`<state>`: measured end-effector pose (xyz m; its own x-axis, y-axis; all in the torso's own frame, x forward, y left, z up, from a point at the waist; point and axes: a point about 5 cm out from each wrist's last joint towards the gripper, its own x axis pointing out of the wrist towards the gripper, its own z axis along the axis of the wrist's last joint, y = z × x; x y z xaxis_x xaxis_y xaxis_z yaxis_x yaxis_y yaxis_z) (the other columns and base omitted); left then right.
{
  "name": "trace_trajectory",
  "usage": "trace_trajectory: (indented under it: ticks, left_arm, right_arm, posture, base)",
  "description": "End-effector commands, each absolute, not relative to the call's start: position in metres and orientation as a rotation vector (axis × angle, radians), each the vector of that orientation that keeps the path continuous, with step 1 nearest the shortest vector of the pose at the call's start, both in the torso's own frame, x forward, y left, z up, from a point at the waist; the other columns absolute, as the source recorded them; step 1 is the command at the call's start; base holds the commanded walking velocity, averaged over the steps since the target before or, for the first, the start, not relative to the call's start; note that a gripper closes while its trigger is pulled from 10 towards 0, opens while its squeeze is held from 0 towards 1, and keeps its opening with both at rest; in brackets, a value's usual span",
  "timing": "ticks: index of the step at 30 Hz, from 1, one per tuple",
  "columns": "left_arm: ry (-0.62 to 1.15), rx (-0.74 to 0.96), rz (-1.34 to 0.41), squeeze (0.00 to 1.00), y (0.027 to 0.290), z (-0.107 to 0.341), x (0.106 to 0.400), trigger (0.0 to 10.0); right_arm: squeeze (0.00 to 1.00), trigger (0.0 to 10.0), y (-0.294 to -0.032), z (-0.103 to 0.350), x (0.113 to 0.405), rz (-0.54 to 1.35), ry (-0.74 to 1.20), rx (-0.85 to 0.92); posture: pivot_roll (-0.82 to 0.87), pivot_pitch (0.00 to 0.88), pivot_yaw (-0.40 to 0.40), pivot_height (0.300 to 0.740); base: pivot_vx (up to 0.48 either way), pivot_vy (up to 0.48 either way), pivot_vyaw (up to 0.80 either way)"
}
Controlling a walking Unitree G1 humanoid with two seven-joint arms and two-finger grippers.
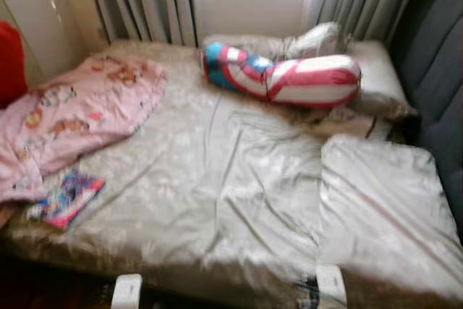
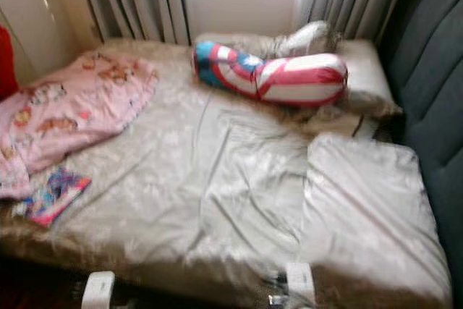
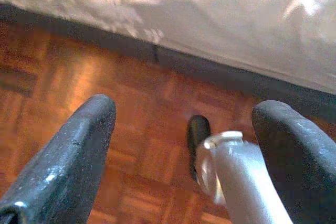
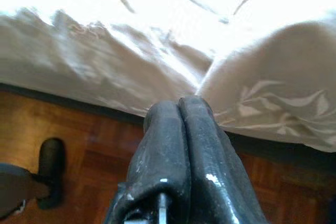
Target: Clean up the room
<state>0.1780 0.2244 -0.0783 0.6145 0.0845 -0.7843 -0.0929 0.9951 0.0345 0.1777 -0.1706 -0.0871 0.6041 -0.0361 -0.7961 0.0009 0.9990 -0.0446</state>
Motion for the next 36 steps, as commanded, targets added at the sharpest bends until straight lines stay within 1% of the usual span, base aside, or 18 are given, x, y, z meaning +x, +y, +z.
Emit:
trace_trajectory:
  ticks: [1,36]
  left_arm:
    - [0.917,-0.018,0.087,0.0,0.2177,-0.081,0.1758,10.0]
    - [0.915,-0.016,0.082,0.0,0.2149,-0.0806,0.178,10.0]
  right_arm:
    - [0.0,10.0,-0.1798,-0.0892,0.1717,-0.049,0.944,-0.05]
    - [0.0,10.0,-0.1747,-0.0881,0.1753,-0.042,0.936,-0.056]
  posture:
    - [-0.02,0.012,-0.018,0.74]
    - [-0.01,0.022,-0.013,0.74]
  base:
    - [0.0,0.371,0.0]
    - [0.0,0.371,0.0]
